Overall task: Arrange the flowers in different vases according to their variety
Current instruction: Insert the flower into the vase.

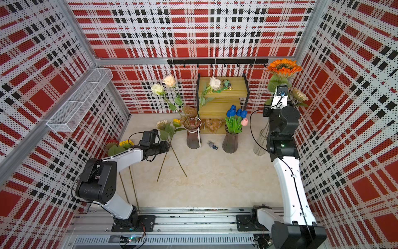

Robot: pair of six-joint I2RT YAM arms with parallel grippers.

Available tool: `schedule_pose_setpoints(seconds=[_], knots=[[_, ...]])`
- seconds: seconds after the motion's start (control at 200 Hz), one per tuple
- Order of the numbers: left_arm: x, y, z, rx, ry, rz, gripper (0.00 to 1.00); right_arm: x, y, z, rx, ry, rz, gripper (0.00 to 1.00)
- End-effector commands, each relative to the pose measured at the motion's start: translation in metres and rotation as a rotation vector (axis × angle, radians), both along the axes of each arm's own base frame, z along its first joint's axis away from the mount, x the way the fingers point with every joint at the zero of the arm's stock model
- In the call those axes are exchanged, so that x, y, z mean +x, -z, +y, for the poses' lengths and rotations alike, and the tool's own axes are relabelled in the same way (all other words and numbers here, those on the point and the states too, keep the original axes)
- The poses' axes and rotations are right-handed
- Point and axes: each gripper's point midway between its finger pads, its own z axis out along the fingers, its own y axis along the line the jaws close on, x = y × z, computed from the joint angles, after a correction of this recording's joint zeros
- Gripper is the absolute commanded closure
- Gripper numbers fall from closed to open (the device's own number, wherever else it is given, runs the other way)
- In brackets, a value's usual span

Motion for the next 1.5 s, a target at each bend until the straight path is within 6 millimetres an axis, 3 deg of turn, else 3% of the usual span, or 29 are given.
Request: schedule_pose_setpoints(seconds=[0.0,0.481,0.962,1.107,1.313,1.428,1.498], knots=[[0.003,0.003,-0.004,-0.008,0.003,-0.007,0.41,-0.021,-0.031,0.001,0.010,-0.012,-0.076,1.00],[-0.001,0.005,-0.007,-0.008,0.005,-0.001,0.41,-0.005,-0.006,-0.009,-0.020,0.042,-0.029,1.00],[0.008,0.008,-0.011,-0.016,0.010,0.002,0.41,0.026,0.077,-0.037,0.066,0.068,0.125,1.00],[0.021,0.011,-0.006,-0.001,-0.018,-0.002,0.44,0.024,0.087,-0.042,0.085,0.089,0.135,1.00],[0.041,0.010,0.001,-0.045,-0.055,-0.038,0.49,0.020,0.093,-0.045,0.104,0.098,0.145,0.51],[0.051,0.011,-0.001,-0.042,-0.052,-0.046,0.52,0.015,0.087,-0.044,0.107,0.098,0.136,0.31],[0.057,0.011,-0.001,-0.041,-0.054,-0.054,0.53,0.011,0.080,-0.044,0.110,0.100,0.121,0.24]])
